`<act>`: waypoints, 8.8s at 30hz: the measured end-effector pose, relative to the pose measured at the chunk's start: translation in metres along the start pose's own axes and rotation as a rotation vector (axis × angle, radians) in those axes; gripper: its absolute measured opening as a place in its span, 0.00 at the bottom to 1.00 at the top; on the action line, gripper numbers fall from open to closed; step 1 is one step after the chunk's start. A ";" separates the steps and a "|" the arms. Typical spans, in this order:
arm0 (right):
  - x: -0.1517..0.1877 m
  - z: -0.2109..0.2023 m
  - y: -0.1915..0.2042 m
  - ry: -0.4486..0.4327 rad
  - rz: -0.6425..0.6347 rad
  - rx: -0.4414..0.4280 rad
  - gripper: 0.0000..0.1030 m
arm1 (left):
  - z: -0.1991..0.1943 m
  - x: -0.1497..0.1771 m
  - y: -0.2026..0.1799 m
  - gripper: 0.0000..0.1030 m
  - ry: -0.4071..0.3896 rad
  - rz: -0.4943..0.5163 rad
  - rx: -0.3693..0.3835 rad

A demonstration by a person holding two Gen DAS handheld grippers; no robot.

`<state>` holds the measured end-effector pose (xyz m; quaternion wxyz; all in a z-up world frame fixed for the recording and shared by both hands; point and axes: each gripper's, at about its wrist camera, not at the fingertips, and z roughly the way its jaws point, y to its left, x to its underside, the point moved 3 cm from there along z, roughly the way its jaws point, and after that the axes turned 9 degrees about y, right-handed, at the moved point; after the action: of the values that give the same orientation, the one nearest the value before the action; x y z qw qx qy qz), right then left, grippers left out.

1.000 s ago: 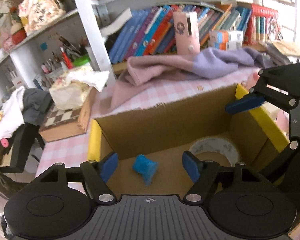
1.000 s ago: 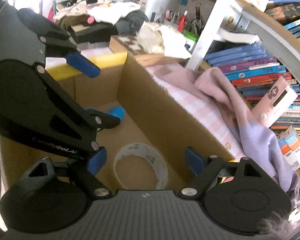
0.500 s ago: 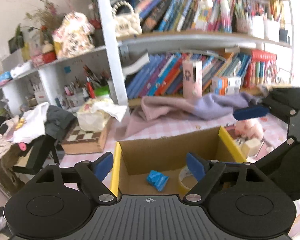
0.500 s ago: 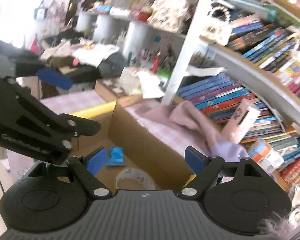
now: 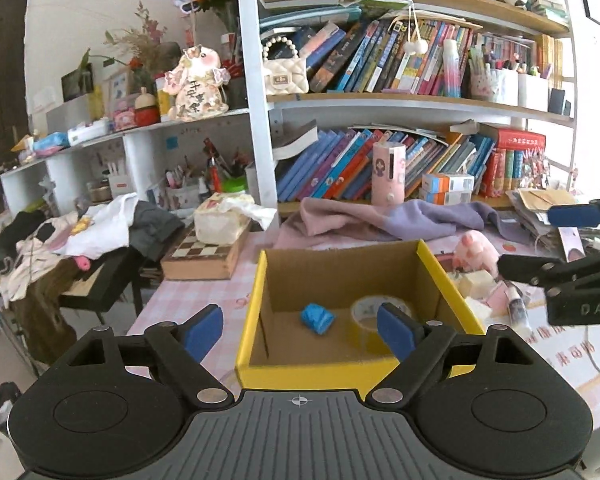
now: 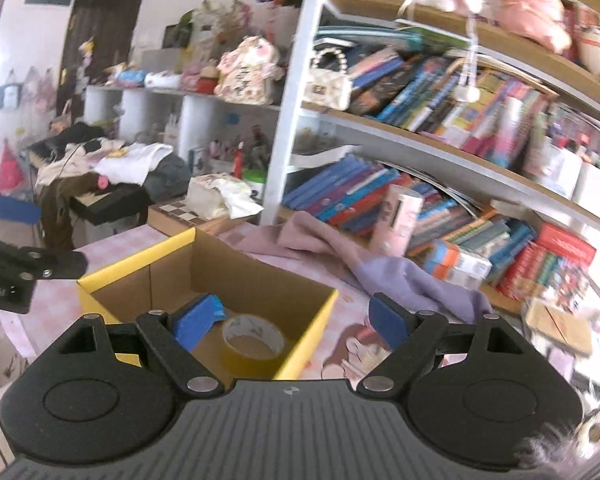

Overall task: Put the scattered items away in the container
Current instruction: 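Open both tools to drop the tape roll and blue tube into the box, then withdraw both tools from the box back over the table, then reach the left tool to the white spray bottle while the right tool approaches the small white box, then grasp the spray bottle with the left tool while the right tool grasps the small white box, then carry the spray bottle and small white box over the yellow box with both tools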

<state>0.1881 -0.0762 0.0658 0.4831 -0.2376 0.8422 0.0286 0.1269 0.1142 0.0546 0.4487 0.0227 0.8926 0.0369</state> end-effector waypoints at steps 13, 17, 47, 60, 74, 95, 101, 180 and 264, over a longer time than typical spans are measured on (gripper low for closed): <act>0.074 -0.074 0.023 0.017 0.075 0.071 0.83 | -0.053 0.057 -0.019 0.85 0.024 0.018 0.028; 0.095 -0.085 0.032 0.054 0.092 0.073 0.83 | -0.058 0.073 -0.027 0.85 0.053 0.021 0.037; 0.153 -0.101 0.016 0.195 0.228 0.120 0.84 | -0.048 0.111 -0.063 0.85 0.167 0.083 0.112; 0.162 -0.100 0.004 0.261 0.256 0.135 0.84 | -0.035 0.114 -0.091 0.85 0.202 0.097 0.178; 0.172 -0.100 -0.008 0.333 0.262 0.171 0.85 | -0.016 0.120 -0.118 0.85 0.276 0.093 0.275; 0.195 -0.092 -0.057 0.428 0.386 0.238 0.87 | 0.017 0.106 -0.184 0.85 0.326 0.250 0.435; 0.197 -0.086 -0.071 0.432 0.409 0.253 0.87 | 0.024 0.097 -0.203 0.85 0.306 0.311 0.471; 0.132 0.189 -0.278 0.465 0.225 -0.188 0.50 | 0.231 -0.022 -0.323 0.30 0.429 0.091 0.207; 0.106 -0.077 0.077 0.246 0.018 -0.131 0.50 | -0.040 0.097 -0.009 0.30 0.175 -0.248 0.343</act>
<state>0.0487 -0.0688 0.0049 0.3594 -0.2630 0.8935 0.0585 0.0365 0.1110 0.0003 0.3603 -0.0147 0.9173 -0.1690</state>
